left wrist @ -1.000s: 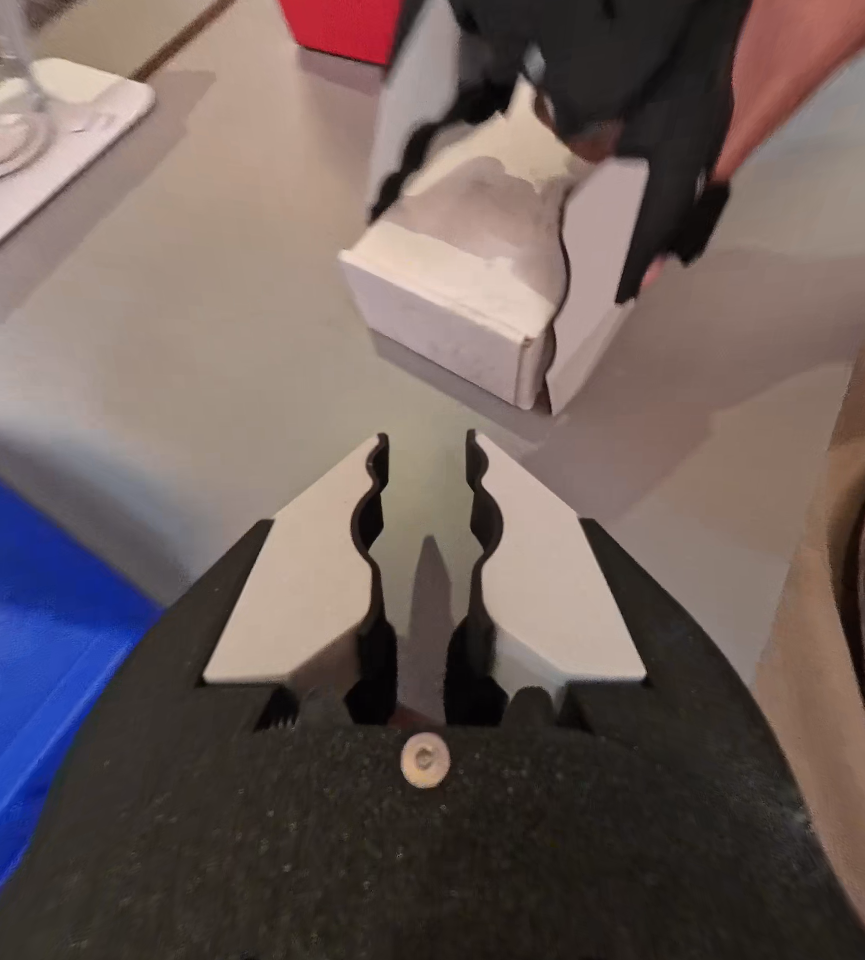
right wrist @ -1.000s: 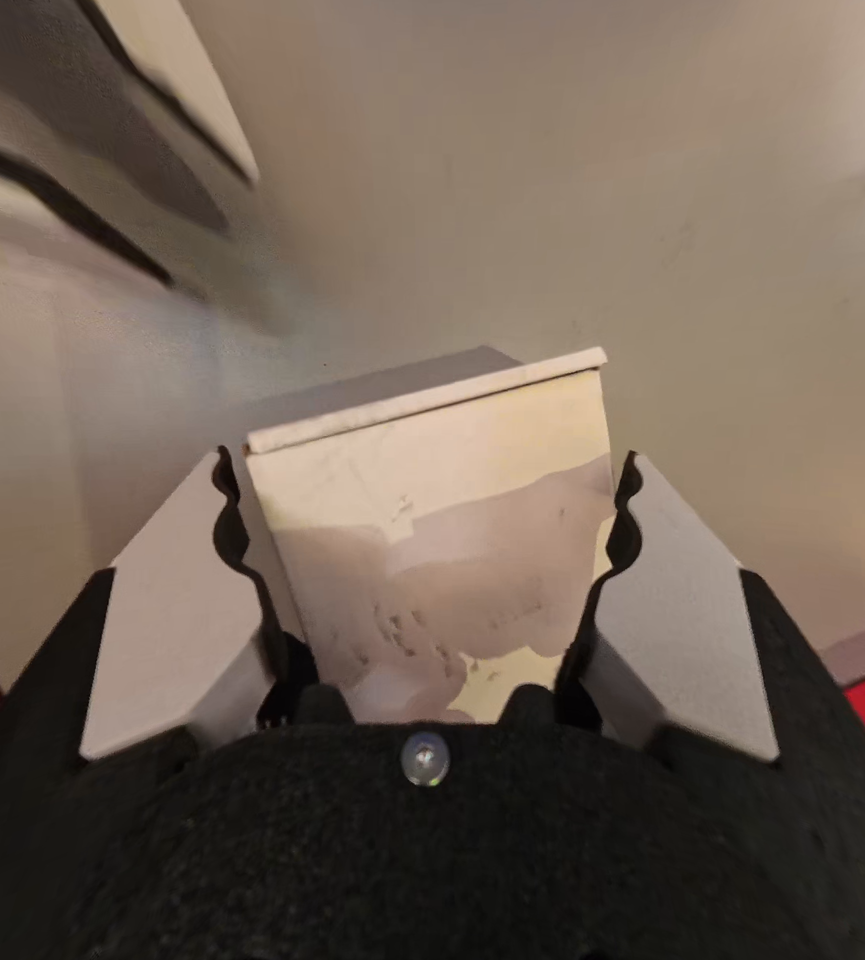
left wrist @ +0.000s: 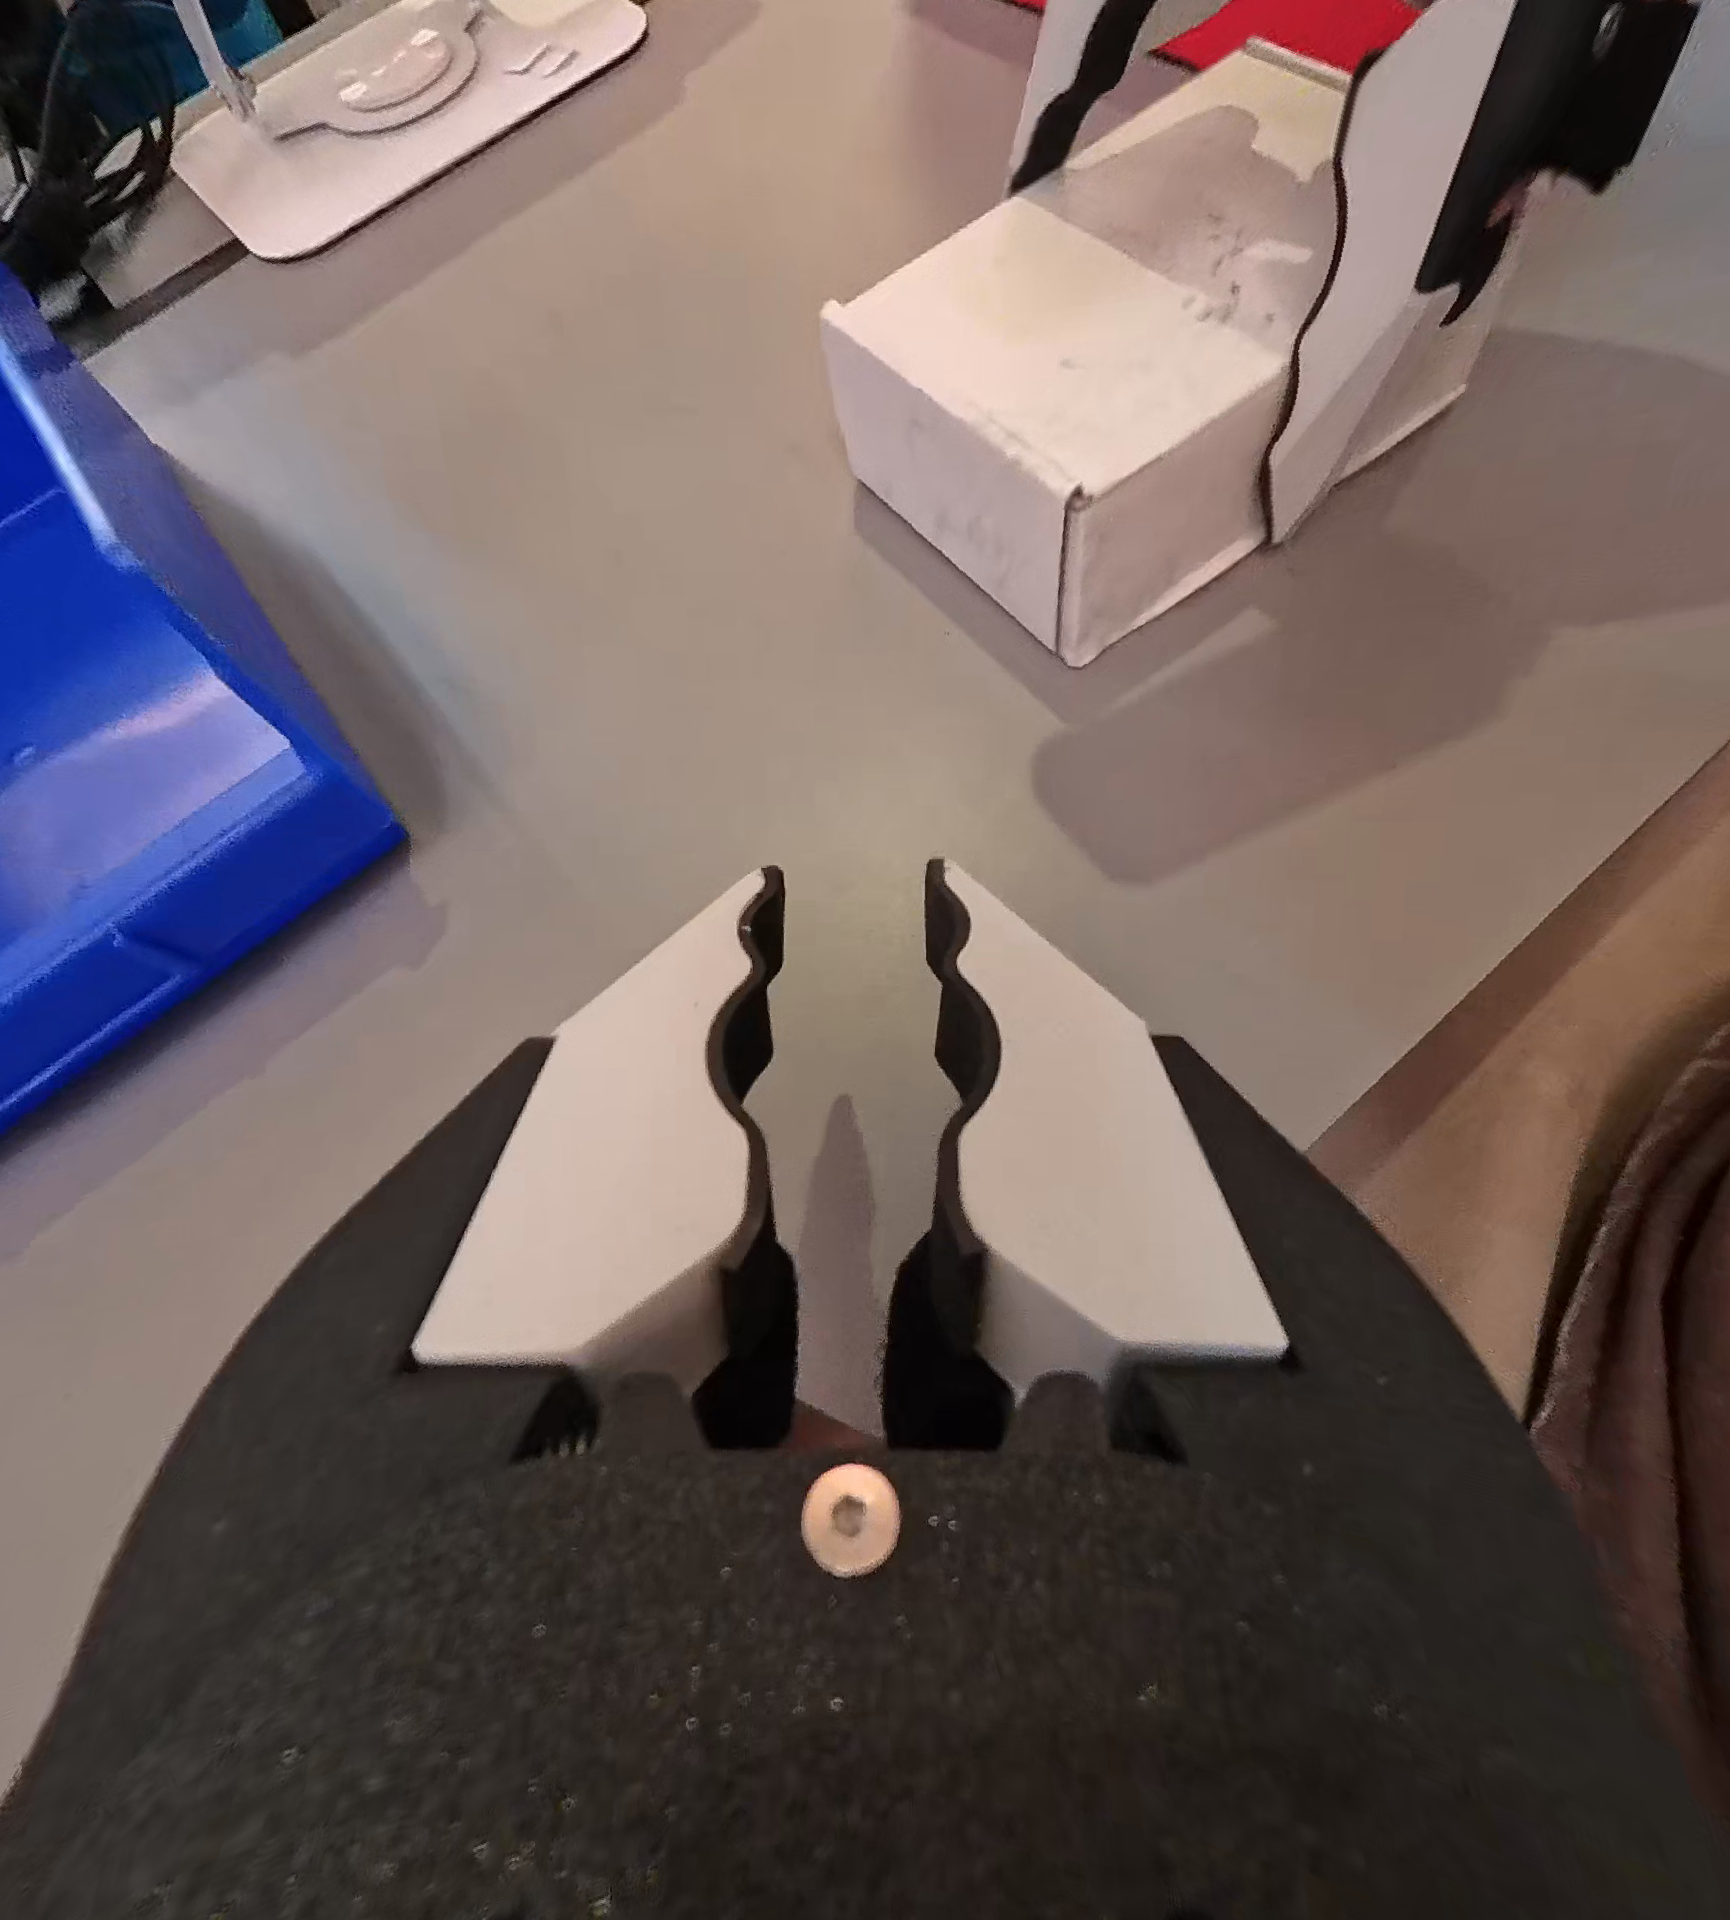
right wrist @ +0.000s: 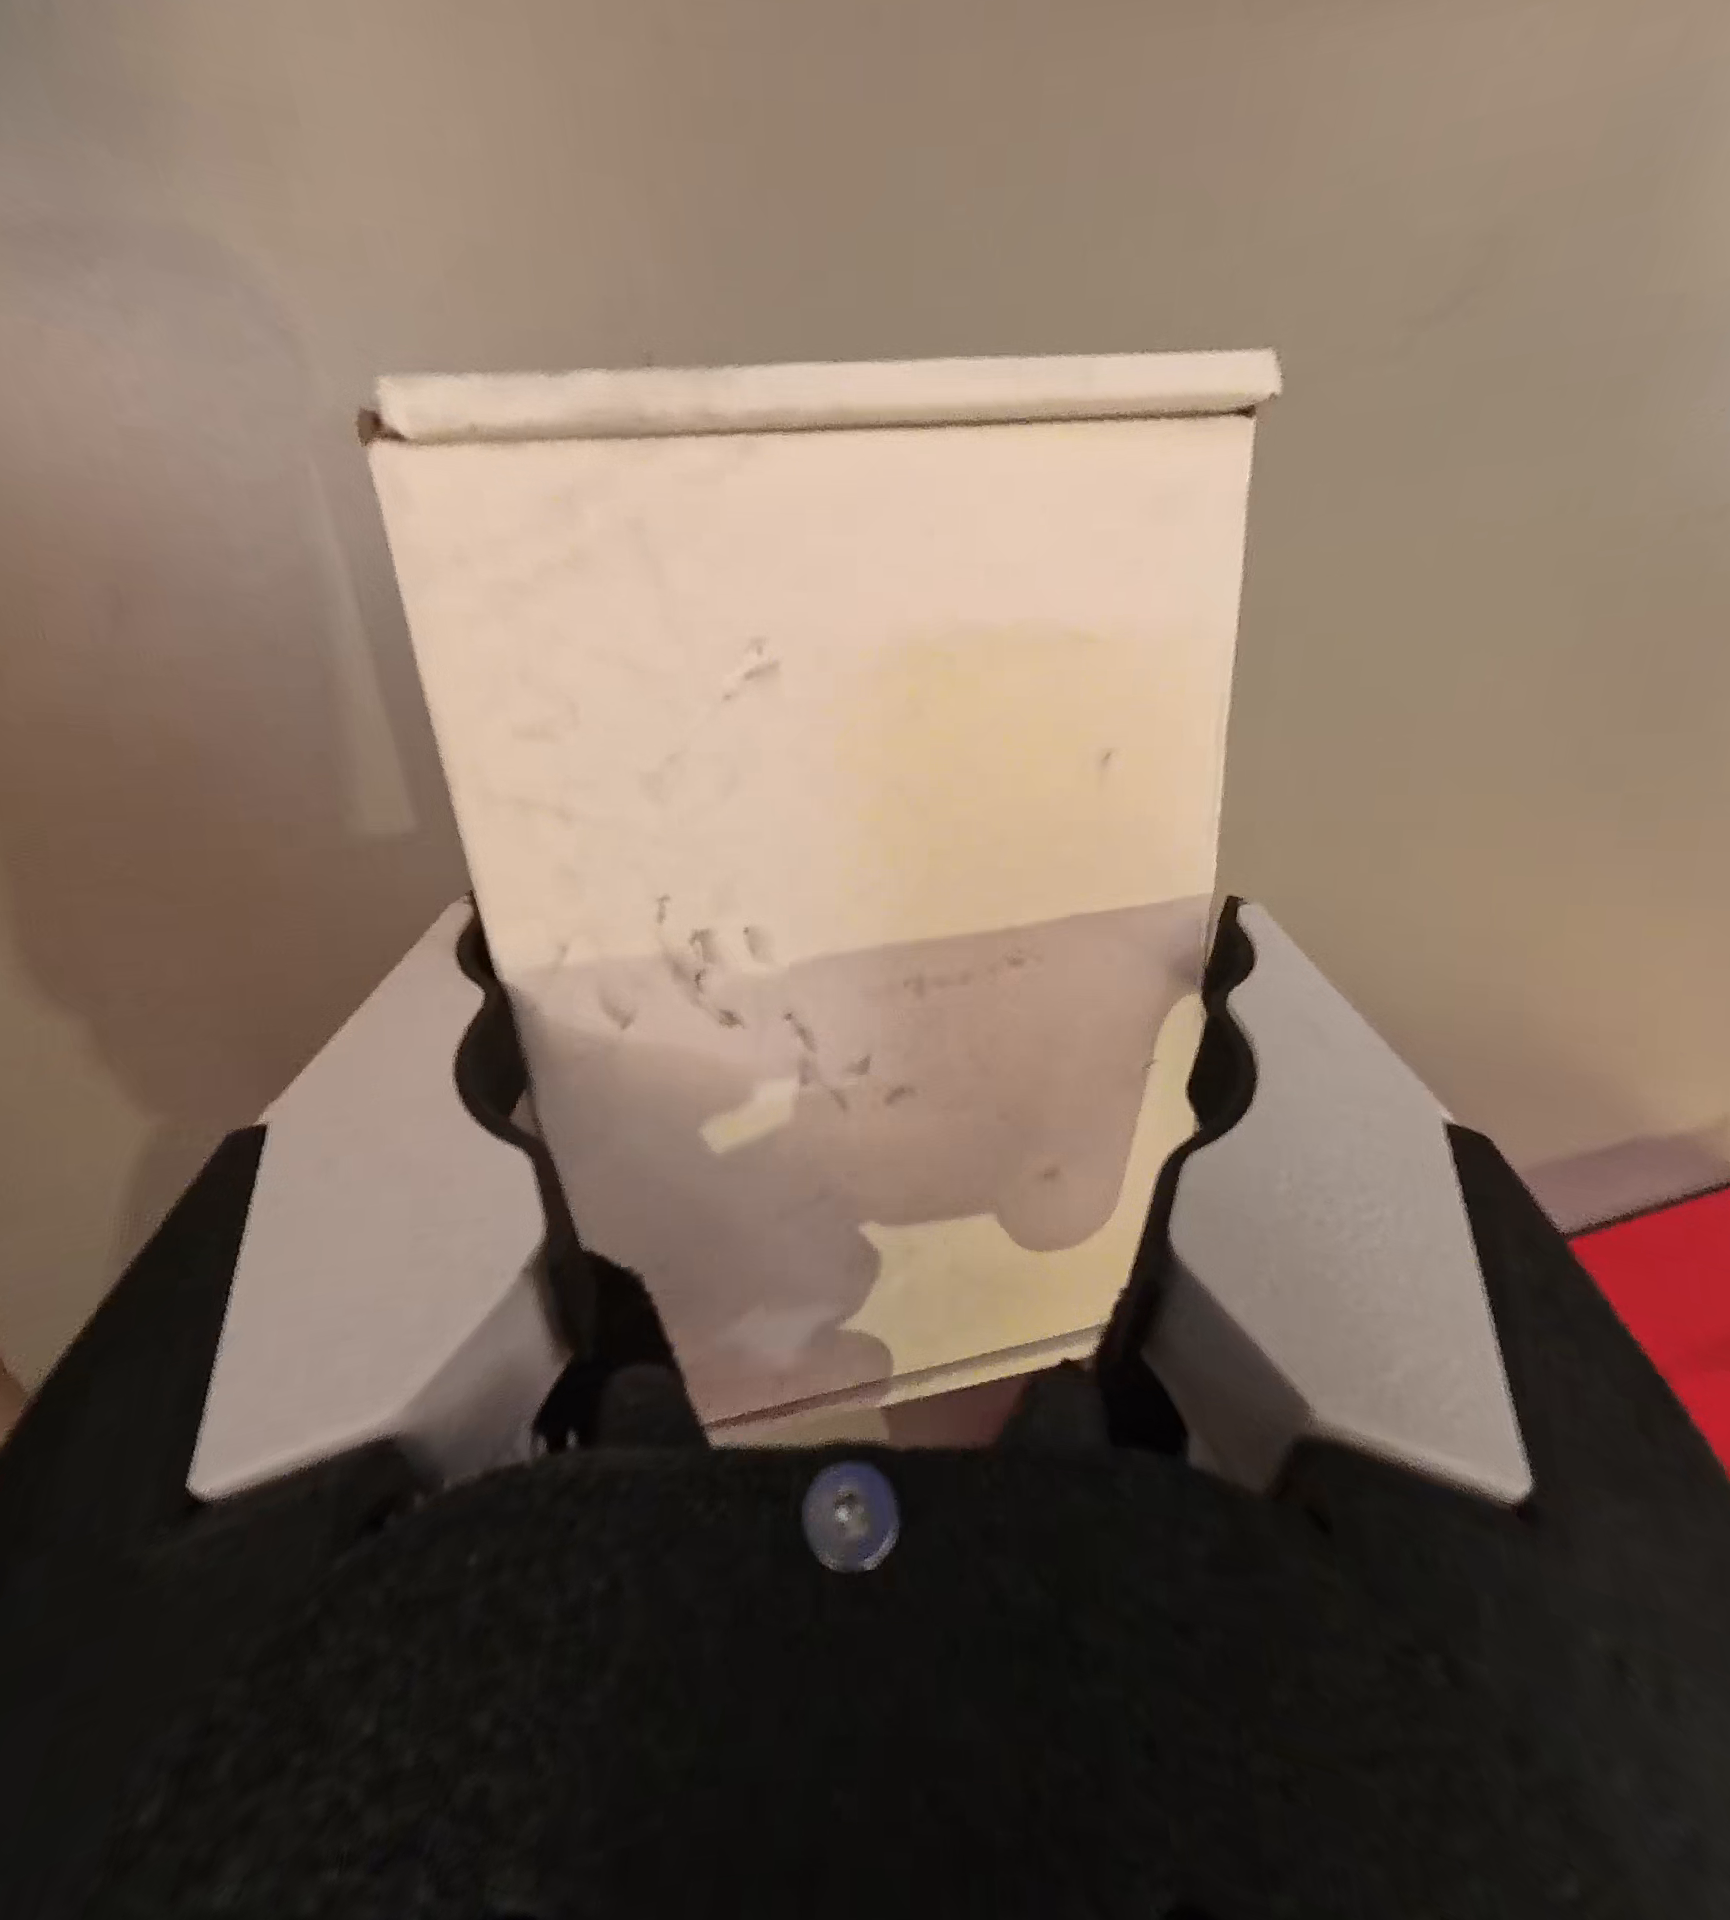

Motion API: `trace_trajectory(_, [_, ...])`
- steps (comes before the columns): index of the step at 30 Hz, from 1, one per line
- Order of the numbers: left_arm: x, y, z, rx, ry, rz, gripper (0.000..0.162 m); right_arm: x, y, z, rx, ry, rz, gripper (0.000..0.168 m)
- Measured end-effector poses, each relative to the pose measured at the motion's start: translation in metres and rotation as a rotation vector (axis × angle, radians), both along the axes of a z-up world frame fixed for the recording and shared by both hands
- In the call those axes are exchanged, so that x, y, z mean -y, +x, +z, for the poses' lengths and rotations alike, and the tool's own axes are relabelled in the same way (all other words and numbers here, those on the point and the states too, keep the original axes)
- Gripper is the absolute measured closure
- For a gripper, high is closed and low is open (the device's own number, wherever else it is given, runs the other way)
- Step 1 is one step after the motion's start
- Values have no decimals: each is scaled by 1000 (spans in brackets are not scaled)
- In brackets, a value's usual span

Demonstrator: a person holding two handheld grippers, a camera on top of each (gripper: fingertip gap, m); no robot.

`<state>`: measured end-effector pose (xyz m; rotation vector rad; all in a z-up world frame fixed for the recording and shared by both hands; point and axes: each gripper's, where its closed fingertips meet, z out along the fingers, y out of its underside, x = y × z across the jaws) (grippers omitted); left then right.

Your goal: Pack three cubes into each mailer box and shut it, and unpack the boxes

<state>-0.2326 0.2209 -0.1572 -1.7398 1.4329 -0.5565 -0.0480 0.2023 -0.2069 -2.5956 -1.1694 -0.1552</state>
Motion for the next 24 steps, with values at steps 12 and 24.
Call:
trace_trajectory(12, [-12, -8, 3, 21, -5, 40, 138, -15, 149, 187, 235, 417, -172, 40])
trace_trajectory(24, [-29, -10, 3, 13, 56, 84, 140, -36, 321, 96, 192, -5, -25, 42])
